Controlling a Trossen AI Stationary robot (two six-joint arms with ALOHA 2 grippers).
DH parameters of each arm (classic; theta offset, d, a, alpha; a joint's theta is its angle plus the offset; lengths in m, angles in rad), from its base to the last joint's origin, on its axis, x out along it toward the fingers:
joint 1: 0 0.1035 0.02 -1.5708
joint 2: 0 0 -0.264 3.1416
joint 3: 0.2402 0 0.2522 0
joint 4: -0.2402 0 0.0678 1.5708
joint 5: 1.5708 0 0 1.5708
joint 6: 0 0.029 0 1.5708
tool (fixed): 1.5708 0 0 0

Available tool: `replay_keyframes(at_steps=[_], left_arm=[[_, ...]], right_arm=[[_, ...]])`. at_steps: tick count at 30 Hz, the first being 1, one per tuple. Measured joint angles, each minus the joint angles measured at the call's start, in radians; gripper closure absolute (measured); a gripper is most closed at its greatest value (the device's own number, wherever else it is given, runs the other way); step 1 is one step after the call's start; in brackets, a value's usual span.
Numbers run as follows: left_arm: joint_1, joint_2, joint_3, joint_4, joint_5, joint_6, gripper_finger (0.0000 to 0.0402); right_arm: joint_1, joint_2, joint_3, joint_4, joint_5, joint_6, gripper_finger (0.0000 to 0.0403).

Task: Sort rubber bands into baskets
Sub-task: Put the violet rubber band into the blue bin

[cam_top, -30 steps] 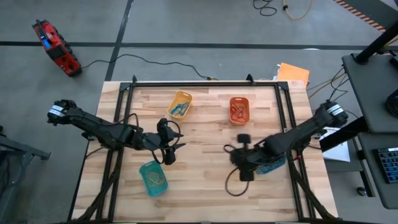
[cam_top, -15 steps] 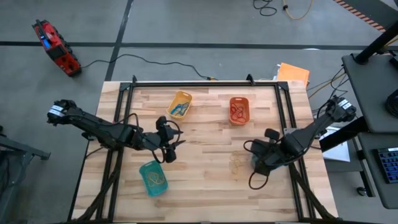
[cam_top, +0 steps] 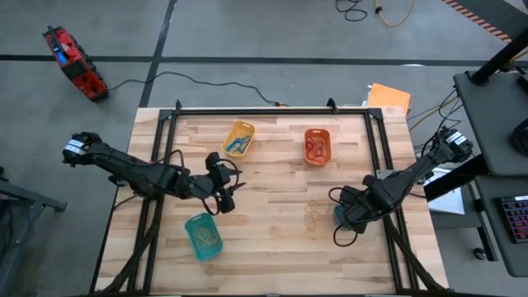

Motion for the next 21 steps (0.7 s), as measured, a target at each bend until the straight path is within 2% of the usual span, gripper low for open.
replay_keyframes(at_steps=[21], left_arm=[[0.0,0.0,0.0,0.0,-0.006,0.0,0.0237]], right_arm=[[0.0,0.0,-0.034,0.046,0.028,0.005,0.0388]])
